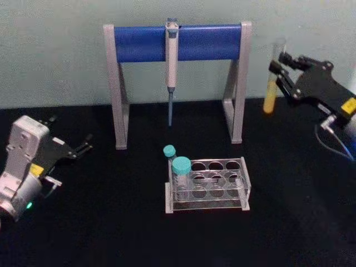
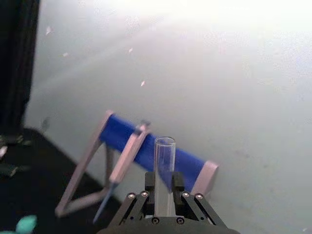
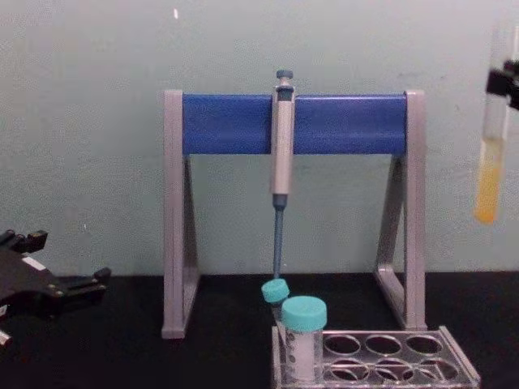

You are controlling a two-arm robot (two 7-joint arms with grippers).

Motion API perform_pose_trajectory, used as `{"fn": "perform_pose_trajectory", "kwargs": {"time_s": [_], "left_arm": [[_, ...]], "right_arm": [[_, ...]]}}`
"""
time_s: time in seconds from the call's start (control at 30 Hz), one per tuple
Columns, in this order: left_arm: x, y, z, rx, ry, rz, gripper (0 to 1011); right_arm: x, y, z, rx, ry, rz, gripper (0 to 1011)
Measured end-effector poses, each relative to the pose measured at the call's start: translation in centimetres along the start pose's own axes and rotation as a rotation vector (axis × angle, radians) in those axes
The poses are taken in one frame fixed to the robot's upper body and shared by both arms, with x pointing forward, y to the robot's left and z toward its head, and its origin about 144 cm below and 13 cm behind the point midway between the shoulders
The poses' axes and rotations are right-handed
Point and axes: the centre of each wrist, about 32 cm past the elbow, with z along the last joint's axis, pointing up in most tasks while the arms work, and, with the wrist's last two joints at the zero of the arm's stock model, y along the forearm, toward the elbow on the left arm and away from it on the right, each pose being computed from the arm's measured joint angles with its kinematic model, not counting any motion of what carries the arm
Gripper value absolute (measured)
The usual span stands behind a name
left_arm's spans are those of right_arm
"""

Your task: Pick up the test tube from the test tube rack, shake it, then place it back into the test tube rack.

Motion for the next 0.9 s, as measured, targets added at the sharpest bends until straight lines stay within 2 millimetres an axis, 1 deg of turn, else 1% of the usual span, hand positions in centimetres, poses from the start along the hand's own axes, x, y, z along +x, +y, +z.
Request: {"fn": "perform_pose_trajectory", "kwargs": {"time_s": [0.1,0.13,0.2,0.27,0.37,0.4,0.57,0.63,0.67,0.77,0.8,0.9], "left_arm": [[0.0,0.0,0.0,0.0,0.0,0.0,1001],[0.0,0.0,0.0,0.0,0.0,0.0,1001],[0.0,0.0,0.0,0.0,0.0,0.0,1001],[0.0,0.0,0.0,0.0,0.0,0.0,1001],[0.0,0.0,0.0,0.0,0.0,0.0,1001],[0.0,0.0,0.0,0.0,0.0,0.0,1002],[0.0,0.0,0.0,0.0,0.0,0.0,1001],[0.0,0.0,0.0,0.0,0.0,0.0,1001],[0.0,0.0,0.0,0.0,0.0,0.0,1001],[0.0,0.0,0.0,0.0,0.0,0.0,1001],[0.0,0.0,0.0,0.0,0.0,0.0,1001],[0.0,0.0,0.0,0.0,0.0,0.0,1001]], "right_arm": [[-0.9,1.4,-0.1,0.052,0.04,-0.053,220],[-0.9,1.4,-0.1,0.052,0.04,-0.053,220],[-1.7,2.2,-0.2,0.092,0.099,-0.06,220],[-2.3,2.6,-0.4,0.122,0.162,-0.038,220],[-2.8,2.7,-0.6,0.144,0.248,0.019,220],[-2.9,2.5,-0.6,0.15,0.288,0.057,220],[-2.5,1.7,-0.8,0.133,0.358,0.152,220],[-2.0,0.9,-0.7,0.097,0.369,0.195,220],[-1.8,0.3,-0.7,0.07,0.36,0.212,220],[-1.3,-0.5,-0.5,0.024,0.318,0.227,220],[-1.0,-1.0,-0.4,-0.01,0.281,0.224,220],[-0.8,-1.5,-0.3,-0.051,0.224,0.196,220]]}}
